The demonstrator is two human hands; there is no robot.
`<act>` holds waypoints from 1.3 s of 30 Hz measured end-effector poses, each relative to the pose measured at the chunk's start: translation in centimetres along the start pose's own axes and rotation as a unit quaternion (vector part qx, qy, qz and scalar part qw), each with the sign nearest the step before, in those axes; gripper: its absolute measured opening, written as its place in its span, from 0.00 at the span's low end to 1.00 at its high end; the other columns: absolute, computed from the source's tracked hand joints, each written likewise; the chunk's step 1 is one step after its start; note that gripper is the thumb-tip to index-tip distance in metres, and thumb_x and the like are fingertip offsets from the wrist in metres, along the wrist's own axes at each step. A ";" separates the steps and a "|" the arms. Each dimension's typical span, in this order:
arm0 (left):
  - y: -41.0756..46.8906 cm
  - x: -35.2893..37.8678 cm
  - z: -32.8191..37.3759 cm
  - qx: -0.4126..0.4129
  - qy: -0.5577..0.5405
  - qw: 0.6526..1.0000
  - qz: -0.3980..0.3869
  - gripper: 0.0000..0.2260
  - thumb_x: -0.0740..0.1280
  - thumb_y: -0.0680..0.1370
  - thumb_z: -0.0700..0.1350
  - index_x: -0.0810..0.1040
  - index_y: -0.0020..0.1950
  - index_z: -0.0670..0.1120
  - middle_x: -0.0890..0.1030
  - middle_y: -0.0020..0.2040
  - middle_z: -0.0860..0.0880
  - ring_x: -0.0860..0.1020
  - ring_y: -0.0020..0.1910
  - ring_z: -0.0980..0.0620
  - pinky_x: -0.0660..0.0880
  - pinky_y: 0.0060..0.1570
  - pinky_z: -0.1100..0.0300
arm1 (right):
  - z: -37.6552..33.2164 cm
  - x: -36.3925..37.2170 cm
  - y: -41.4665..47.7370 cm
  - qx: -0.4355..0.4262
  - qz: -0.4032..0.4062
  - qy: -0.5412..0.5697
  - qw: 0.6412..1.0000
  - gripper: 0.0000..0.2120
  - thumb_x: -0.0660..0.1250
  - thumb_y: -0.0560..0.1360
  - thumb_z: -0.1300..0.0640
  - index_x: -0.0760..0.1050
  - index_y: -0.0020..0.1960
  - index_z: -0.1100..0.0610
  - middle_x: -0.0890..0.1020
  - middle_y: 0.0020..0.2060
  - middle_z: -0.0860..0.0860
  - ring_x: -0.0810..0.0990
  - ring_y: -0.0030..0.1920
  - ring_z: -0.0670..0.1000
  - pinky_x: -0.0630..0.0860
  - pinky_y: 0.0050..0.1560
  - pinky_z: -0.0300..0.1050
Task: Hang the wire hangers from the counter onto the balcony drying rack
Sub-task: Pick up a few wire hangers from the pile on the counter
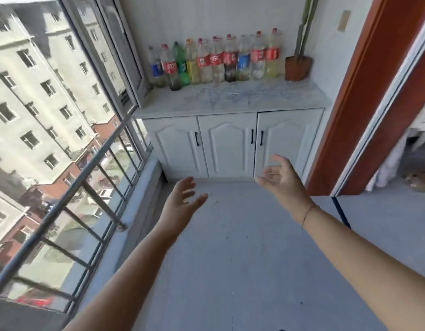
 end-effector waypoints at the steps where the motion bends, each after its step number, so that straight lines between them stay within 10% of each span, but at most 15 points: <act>1: 2.1 0.8 0.0 -0.001 -0.005 1.000 -0.006 0.24 0.71 0.73 0.45 0.68 0.68 0.50 0.75 0.61 0.52 0.75 0.60 0.54 0.71 0.56 0.60 | 0.5 -0.8 1.5 0.007 0.015 0.001 1.000 0.30 0.72 0.71 0.56 0.62 0.68 0.50 0.76 0.53 0.52 0.77 0.54 0.49 0.73 0.55 0.44; 28: 56.1 23.9 3.3 -0.033 -0.041 0.998 -0.033 0.17 0.70 0.75 0.45 0.72 0.62 0.52 0.77 0.59 0.52 0.78 0.54 0.59 0.71 0.46 0.68 | 11.7 -15.6 55.8 0.069 0.048 0.001 0.996 0.07 0.69 0.72 0.58 0.74 0.47 0.49 0.79 0.45 0.48 0.77 0.43 0.44 0.68 0.32 0.26; 34: 68.0 26.4 3.3 -0.034 -0.017 0.998 -0.056 0.15 0.69 0.75 0.45 0.72 0.61 0.52 0.77 0.59 0.53 0.77 0.51 0.62 0.69 0.41 0.72 | 13.8 -15.7 66.7 0.098 0.071 0.003 0.993 0.07 0.70 0.71 0.58 0.75 0.48 0.52 0.80 0.47 0.51 0.78 0.48 0.47 0.73 0.49 0.38; 39: 77.3 29.1 4.1 -0.039 -0.017 0.995 -0.095 0.14 0.69 0.75 0.47 0.72 0.59 0.54 0.77 0.59 0.54 0.77 0.52 0.61 0.70 0.43 0.68 | 15.5 -15.9 74.6 0.130 0.096 0.021 0.987 0.05 0.69 0.72 0.61 0.76 0.45 0.52 0.79 0.45 0.52 0.77 0.45 0.49 0.73 0.44 0.37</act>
Point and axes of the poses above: each hand's wrist, its own y-axis towards the middle knuckle, its own x-axis out of the palm, z = x × y, the point moved 6 cm from there along y, towards the middle knuckle
